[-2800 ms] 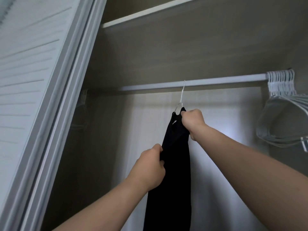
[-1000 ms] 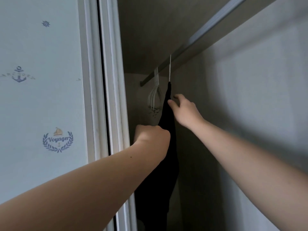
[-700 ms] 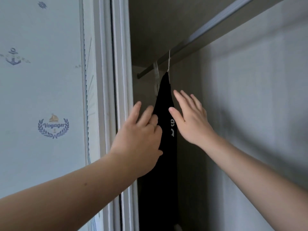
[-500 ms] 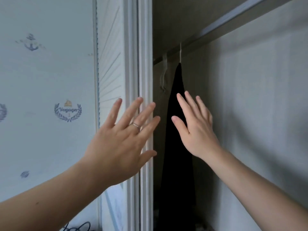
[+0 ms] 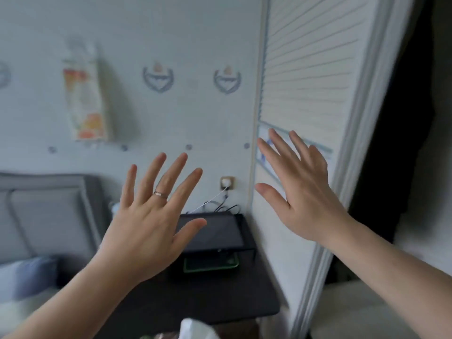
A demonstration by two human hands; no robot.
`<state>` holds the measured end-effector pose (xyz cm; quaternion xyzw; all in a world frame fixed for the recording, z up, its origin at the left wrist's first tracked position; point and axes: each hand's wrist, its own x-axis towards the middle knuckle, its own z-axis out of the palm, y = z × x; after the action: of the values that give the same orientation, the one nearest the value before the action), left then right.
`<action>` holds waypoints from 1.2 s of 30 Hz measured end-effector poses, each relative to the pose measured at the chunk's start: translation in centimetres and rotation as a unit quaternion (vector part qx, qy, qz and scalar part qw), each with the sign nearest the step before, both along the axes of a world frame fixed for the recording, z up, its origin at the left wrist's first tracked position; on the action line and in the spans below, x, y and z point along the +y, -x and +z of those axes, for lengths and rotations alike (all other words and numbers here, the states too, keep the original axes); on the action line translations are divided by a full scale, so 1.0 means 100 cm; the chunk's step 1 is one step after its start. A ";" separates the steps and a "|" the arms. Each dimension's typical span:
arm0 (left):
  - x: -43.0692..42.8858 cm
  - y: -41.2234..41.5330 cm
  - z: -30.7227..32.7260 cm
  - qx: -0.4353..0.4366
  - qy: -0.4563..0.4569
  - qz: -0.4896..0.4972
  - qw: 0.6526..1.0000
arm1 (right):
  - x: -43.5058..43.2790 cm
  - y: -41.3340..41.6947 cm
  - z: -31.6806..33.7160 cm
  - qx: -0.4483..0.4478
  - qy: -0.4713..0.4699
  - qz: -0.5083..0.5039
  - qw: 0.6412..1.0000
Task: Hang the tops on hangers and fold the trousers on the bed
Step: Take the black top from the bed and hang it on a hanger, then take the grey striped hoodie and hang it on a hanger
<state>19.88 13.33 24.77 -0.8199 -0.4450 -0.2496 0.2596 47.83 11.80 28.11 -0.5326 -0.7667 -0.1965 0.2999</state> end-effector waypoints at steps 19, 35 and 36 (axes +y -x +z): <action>-0.325 0.377 -0.264 -0.280 0.274 0.484 0.782 | -0.106 0.488 -0.231 -0.143 0.316 0.448 0.824; -0.402 0.523 -0.354 -0.459 0.264 0.688 0.496 | -0.111 0.787 -0.370 -0.274 0.476 0.582 0.599; -0.405 0.529 -0.358 -0.470 0.258 0.696 0.478 | -0.113 0.803 -0.377 -0.291 0.477 0.590 0.583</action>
<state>-32.98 -27.19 -11.01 -0.0319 -0.9697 -0.2089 -0.1230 -32.51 0.49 -9.60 0.0565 -0.9421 0.2729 -0.1866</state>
